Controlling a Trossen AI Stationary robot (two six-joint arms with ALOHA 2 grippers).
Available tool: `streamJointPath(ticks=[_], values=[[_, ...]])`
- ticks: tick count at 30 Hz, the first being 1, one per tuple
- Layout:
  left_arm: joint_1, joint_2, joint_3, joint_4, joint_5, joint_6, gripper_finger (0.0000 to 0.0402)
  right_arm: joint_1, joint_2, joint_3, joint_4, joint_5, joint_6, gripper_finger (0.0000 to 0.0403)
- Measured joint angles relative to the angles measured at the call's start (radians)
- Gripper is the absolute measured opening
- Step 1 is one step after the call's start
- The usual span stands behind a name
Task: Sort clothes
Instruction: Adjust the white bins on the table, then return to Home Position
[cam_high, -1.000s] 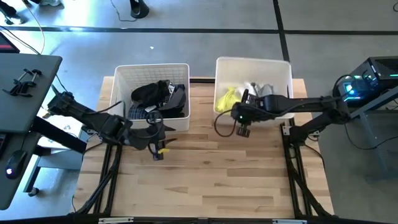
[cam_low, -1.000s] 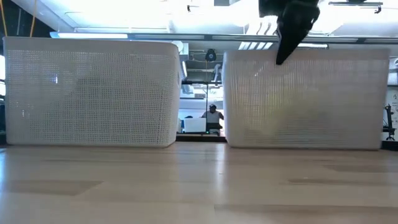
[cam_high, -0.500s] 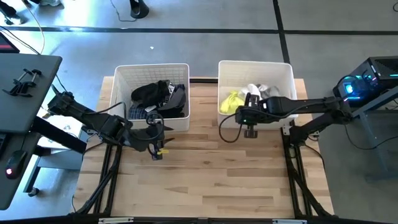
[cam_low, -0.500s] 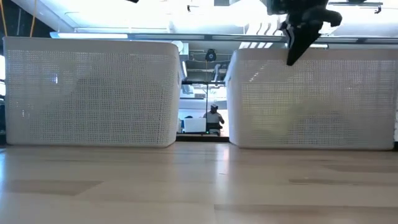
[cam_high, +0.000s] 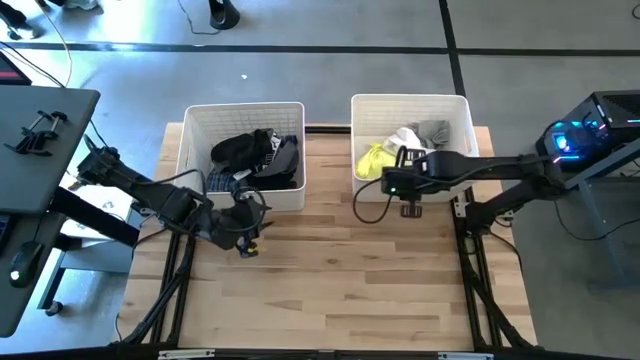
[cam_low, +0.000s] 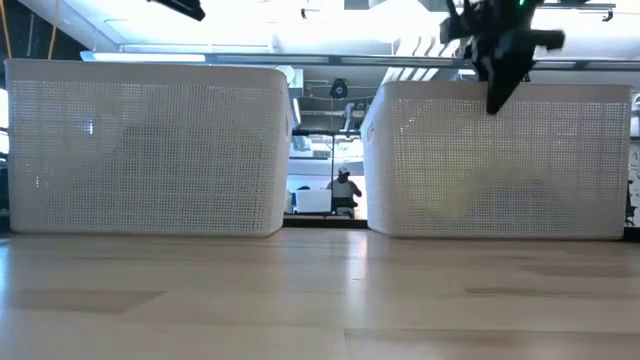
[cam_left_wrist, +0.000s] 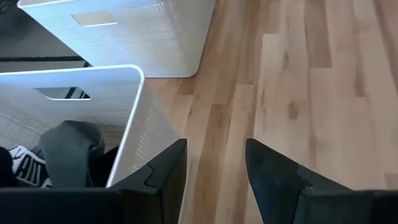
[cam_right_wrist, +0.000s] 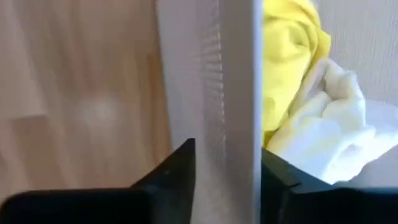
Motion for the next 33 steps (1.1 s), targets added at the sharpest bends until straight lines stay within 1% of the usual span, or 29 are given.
streamJointPath(ticks=[3,5,9,12,15,19,23,27,30,33], values=[[-0.025,0.000,0.000,-0.002,-0.002,-0.024,0.0152,0.014,-0.032,0.045,0.016,-0.012,0.051,0.0146],[-0.048,0.000,-0.003,-0.004,-0.017,-0.054,0.0152,0.038,-0.067,0.072,0.043,0.035,0.075,0.0156],[-0.109,-0.001,-0.046,-0.006,-0.042,-0.140,0.0152,0.130,-0.142,0.074,0.195,0.164,0.103,0.0160],[-0.168,-0.002,-0.104,-0.007,-0.044,-0.244,0.0152,0.230,-0.177,0.042,0.342,0.177,0.119,0.0160],[-0.238,-0.007,-0.173,-0.009,-0.046,-0.380,0.0152,0.355,-0.187,-0.016,0.504,0.166,0.117,0.0160],[-0.315,-0.021,-0.270,-0.005,-0.051,-0.540,0.0152,0.506,-0.186,-0.134,0.680,0.161,0.119,0.0160],[-0.348,-0.064,-0.370,-0.020,-0.052,-0.674,0.0152,0.623,-0.185,-0.280,0.855,0.160,0.190,0.0160],[-0.359,-0.130,-0.434,-0.167,-0.048,-0.828,0.0152,0.706,-0.186,-0.406,1.007,0.161,0.310,0.0160],[-0.370,-0.183,-0.451,-0.321,-0.037,-0.952,0.0152,0.756,-0.185,-0.459,1.058,0.164,0.389,0.0160],[-0.387,-0.236,-0.444,-0.399,-0.022,-1.016,0.0152,0.789,-0.186,-0.482,1.063,0.179,0.452,0.0160]])
